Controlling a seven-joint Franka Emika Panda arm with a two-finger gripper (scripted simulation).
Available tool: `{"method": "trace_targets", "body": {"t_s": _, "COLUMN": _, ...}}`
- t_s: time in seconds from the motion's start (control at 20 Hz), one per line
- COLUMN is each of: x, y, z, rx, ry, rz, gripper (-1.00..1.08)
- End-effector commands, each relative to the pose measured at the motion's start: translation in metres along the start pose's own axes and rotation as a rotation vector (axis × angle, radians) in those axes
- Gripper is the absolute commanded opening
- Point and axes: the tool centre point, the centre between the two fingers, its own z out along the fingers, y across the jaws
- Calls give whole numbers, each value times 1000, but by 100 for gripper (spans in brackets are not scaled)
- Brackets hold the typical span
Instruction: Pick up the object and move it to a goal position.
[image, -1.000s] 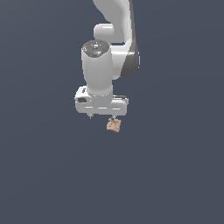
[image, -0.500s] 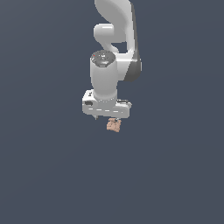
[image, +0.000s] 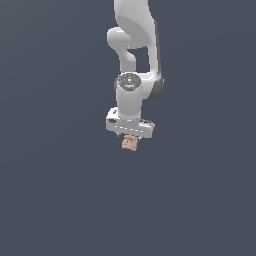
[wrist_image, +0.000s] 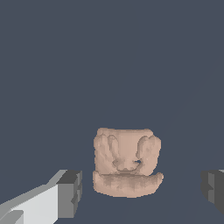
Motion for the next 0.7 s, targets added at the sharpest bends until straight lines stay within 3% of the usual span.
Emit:
{"method": "trace_targets", "body": {"t_s": 0.0, "x": -7, "y": -2, "z": 8, "rx": -1, "ry": -3, "rz": 19, "gripper": 100}}
{"method": "trace_targets", "body": {"t_s": 0.65, "x": -13, "y": -3, "z": 30, "rx": -2, "ry": -6, "rz": 30, "gripper": 100}}
